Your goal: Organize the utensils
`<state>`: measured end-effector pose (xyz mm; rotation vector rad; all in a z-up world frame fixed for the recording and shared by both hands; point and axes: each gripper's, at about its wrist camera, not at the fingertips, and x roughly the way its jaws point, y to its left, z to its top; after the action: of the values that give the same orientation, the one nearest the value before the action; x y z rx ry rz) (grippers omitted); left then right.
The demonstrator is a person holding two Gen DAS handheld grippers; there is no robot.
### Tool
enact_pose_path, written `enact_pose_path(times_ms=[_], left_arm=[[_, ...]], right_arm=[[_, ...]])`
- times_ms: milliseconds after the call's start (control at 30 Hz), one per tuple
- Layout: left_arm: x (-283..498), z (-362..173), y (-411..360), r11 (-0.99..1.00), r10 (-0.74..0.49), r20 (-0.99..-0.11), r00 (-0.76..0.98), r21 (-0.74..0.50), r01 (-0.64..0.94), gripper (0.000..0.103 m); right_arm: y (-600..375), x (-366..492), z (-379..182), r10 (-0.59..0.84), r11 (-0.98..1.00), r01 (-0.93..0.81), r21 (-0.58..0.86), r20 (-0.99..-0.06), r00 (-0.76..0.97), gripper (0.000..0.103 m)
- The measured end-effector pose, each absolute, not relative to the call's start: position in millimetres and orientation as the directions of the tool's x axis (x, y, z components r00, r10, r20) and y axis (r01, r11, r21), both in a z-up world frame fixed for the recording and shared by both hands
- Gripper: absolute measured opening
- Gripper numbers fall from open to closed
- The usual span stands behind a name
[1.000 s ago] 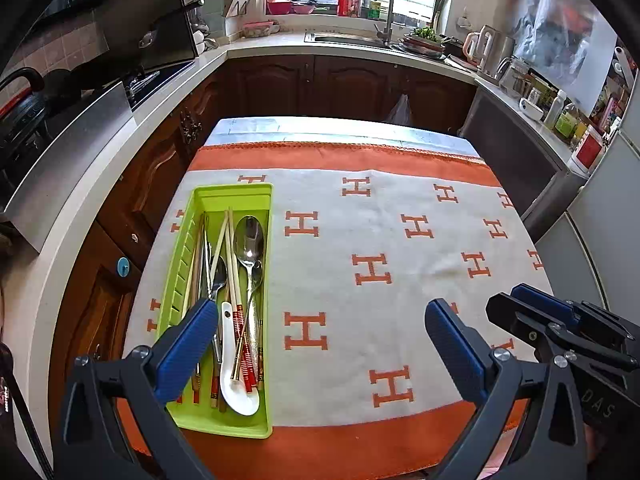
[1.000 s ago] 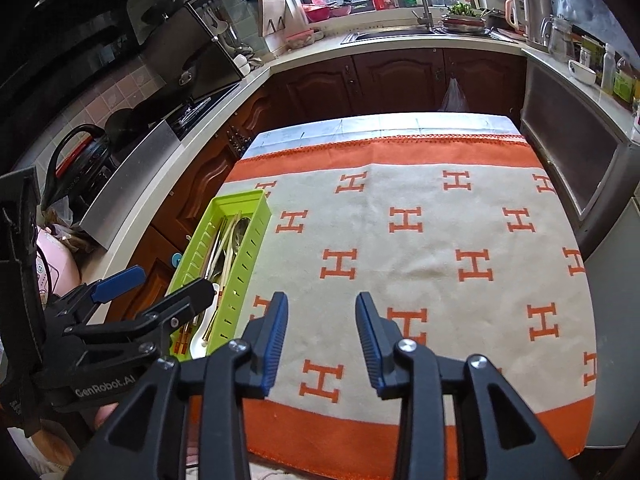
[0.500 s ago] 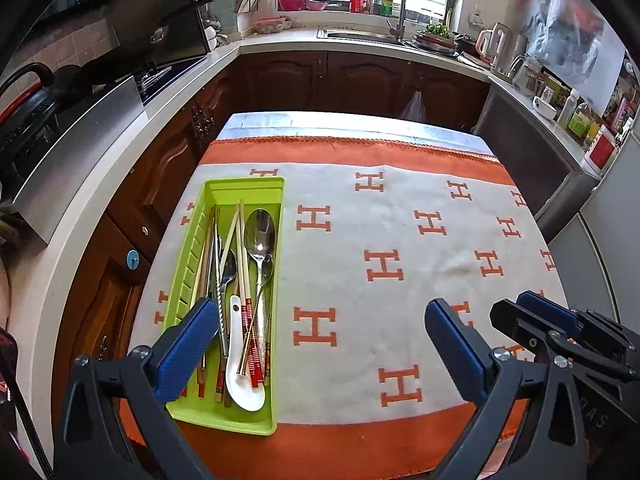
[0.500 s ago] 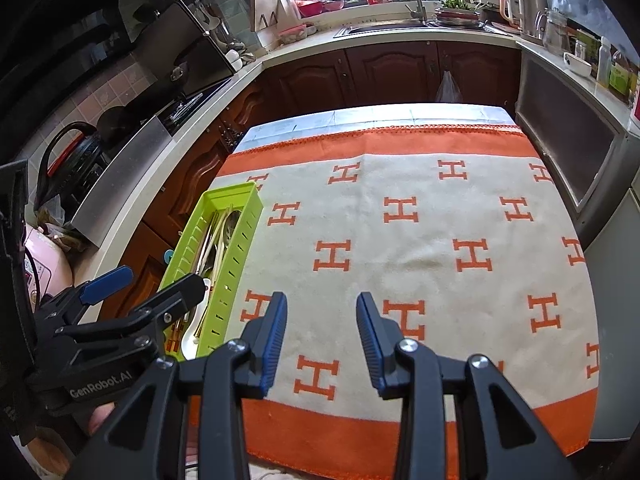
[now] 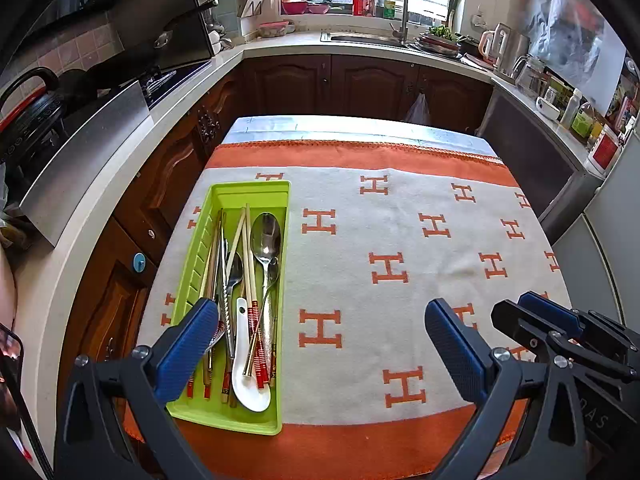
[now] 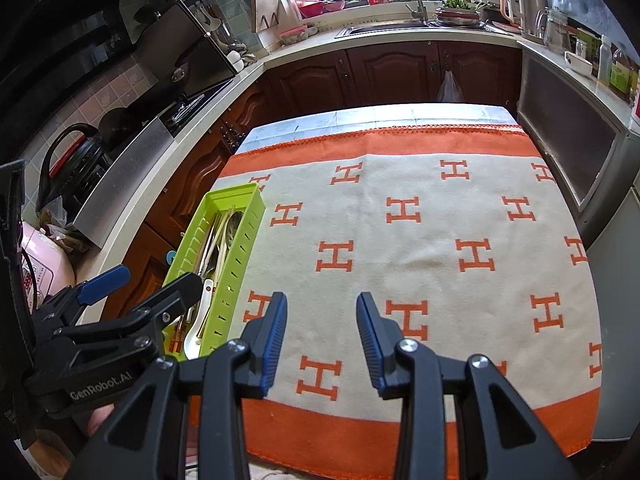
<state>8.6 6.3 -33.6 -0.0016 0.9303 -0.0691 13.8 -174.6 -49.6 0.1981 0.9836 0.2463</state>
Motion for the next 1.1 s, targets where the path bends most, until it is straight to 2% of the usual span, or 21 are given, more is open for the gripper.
enact_pose_path(times_ms=[1100], left_arm=[[11.9,-40.9,2.3,0.998,-0.059,-0.814,0.578,-0.029,0.06,0.102]], right_arm=[[-176.1,15.1,-52.2,0.301,0.951,-0.111,0.287,-0.797,0.523,0.036]])
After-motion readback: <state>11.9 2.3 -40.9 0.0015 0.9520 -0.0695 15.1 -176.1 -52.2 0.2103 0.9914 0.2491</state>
